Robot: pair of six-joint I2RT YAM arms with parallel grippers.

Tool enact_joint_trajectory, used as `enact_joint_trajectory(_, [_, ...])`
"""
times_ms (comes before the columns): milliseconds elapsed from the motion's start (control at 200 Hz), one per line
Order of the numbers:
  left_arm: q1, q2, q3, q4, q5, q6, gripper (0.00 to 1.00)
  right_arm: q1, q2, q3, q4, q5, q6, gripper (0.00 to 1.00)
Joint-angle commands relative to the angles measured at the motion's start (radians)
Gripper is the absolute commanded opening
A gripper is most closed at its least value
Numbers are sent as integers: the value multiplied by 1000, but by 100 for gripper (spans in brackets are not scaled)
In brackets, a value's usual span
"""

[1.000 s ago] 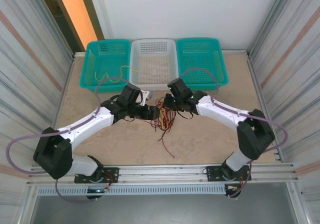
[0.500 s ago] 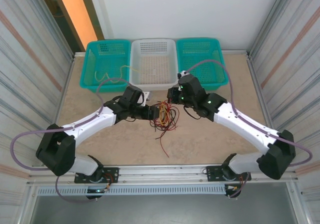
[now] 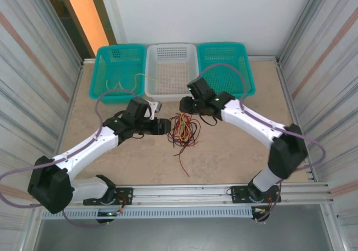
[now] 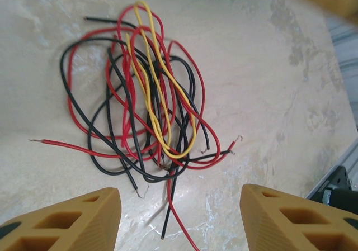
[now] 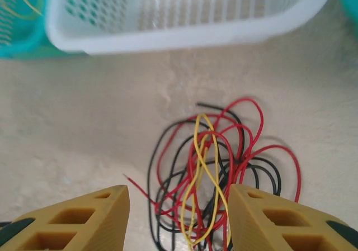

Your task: Untangle the cables

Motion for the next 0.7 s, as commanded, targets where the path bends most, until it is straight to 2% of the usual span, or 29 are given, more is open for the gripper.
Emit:
enact_joint_trajectory(0, [30,-45,-5,-23,14,-26,59,1,100,84,-70,-22,-18,48])
enact_joint_trajectory(241, [53,-86,-33,-30,35,-34,59,-4,289,186,-86,-39,-29,40])
enact_joint_trajectory(396, [63,-95,-41,-31,42,-33,59,-11,341,198,-75,-36,-33,28])
enact_joint_trajectory(546, [69,-85,-38,-25,52,-30,59,-15,368,204,-70,-35,-43,23])
enact_joint_trajectory(696, [70,-79,-33,-19,58,-31,59,-13,339,194,-82,-4,-49,3])
